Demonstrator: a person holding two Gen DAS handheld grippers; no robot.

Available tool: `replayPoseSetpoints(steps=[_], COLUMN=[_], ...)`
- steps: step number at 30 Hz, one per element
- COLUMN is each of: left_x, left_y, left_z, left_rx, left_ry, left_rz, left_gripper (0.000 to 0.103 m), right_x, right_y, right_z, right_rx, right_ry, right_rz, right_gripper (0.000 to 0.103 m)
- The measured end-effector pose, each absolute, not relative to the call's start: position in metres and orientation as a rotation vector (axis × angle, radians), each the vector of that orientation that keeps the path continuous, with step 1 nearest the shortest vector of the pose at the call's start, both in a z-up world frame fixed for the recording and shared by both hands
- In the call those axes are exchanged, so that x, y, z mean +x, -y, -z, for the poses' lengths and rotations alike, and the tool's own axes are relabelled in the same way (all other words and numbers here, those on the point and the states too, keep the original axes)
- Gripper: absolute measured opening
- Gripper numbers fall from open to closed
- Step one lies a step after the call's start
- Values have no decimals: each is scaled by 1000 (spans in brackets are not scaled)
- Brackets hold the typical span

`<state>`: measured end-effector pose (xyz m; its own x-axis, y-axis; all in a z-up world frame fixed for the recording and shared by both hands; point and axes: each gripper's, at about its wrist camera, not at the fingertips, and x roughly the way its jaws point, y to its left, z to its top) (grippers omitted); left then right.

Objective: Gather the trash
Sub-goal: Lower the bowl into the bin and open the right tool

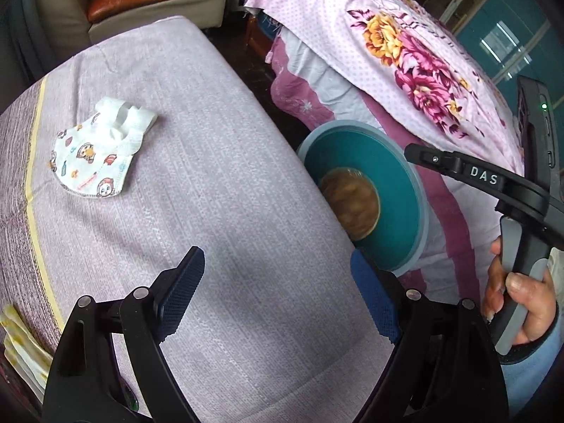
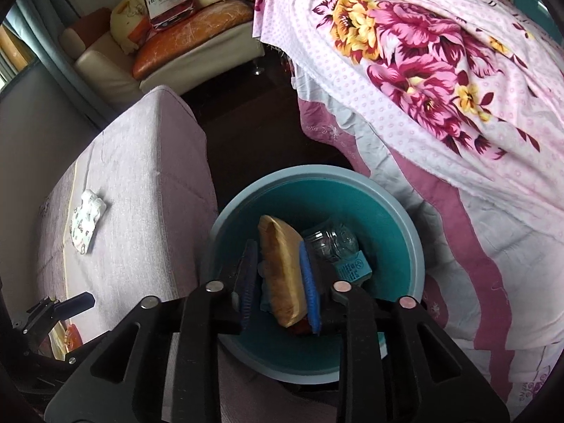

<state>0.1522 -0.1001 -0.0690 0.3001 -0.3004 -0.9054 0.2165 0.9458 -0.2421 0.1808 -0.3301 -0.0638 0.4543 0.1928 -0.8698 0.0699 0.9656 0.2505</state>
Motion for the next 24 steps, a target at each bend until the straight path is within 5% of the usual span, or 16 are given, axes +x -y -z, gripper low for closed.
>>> replayPoseSetpoints(steps=[7,24], left_x=[146,94], left_y=[88,11], left_z=[69,51], left_rx=[-102,-187], left_ry=[-1218,-1161], left_rz=[340,249], left_gripper=[85,85], right_x=[176,137], right_y=[315,237], right_z=[52,30], right_rx=[241,180], right_ry=[-1091,-1145], right_rz=[-92,-217], right_gripper=[67,74])
